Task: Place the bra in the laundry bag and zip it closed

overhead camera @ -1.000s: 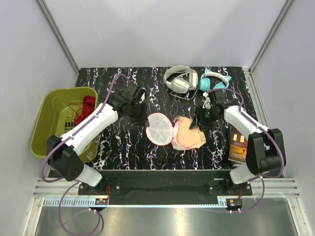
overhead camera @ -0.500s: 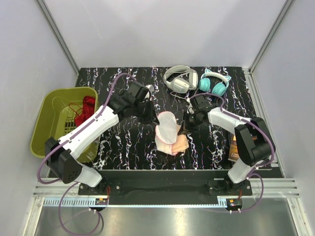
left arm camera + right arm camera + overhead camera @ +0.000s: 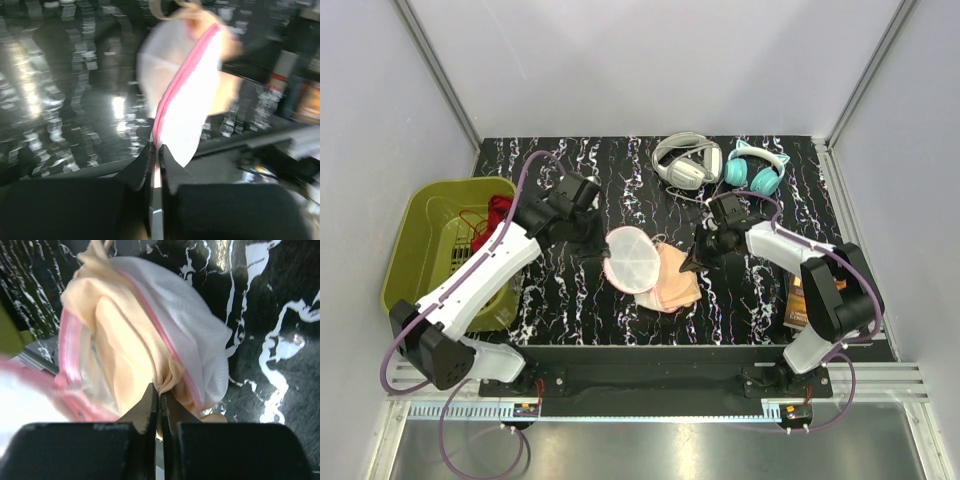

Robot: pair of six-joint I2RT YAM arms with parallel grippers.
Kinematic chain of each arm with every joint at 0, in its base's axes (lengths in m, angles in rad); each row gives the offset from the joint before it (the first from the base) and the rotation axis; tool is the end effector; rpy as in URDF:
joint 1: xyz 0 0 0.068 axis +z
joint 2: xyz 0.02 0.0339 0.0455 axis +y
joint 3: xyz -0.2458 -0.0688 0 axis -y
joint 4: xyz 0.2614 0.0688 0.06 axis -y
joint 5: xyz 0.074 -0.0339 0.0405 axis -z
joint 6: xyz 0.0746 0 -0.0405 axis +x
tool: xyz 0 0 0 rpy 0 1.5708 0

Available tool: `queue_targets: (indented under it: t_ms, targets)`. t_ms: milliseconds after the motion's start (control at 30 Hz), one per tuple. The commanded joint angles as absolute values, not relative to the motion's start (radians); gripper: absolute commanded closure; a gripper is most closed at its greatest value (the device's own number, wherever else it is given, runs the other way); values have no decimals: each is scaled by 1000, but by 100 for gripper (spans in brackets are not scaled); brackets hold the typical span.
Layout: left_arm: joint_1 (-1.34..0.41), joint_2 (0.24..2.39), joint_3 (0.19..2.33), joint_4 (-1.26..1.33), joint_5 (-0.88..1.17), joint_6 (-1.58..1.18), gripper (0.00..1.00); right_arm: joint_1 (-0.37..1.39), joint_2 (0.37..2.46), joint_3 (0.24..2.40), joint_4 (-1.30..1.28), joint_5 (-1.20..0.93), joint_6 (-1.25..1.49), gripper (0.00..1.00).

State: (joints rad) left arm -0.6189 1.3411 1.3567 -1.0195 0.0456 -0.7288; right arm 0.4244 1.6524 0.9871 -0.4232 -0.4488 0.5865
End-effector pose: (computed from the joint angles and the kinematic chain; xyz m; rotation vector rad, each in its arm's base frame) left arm 0.2458 -0.1793 0.2916 -0.1292 2.6731 -0.5341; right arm 0.3040 0.1729 0.1192 0.0700 2.8036 0.8926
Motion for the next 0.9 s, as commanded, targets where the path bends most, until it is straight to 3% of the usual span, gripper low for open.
queue_targets:
  t_ms: [0,67,267,333,367,467,533,867]
  targets:
    - [-589,1373,1400,-1204,-168,-660,67,425,1559,960,-416,-454,646,96]
    - [-594,1368,1436,-1227,-228,-650,49,425,1562,962,-419,-462,649,96]
    - [-701,1388,1646,-1249,-238,-647,46,425,1605,992,-414,-509,652,92]
    - [-707,1407,1626,-1140,-122,-634,51,425,1609,1006,-416,-531,652,86]
    - [-707,1411,1568,-1084,38,-643,53,423,1608,1009,-417,-554,649,84]
    - [-712,1477,1443,-844,265,-702,68,423,1595,1028,-419,-583,647,75]
    - [-712,1520,1404,-726,308,-738,73,423,1585,1025,-422,-584,655,69]
    - [-715,1778,1330,-529,365,-736,80,425,1557,989,-423,-580,673,60]
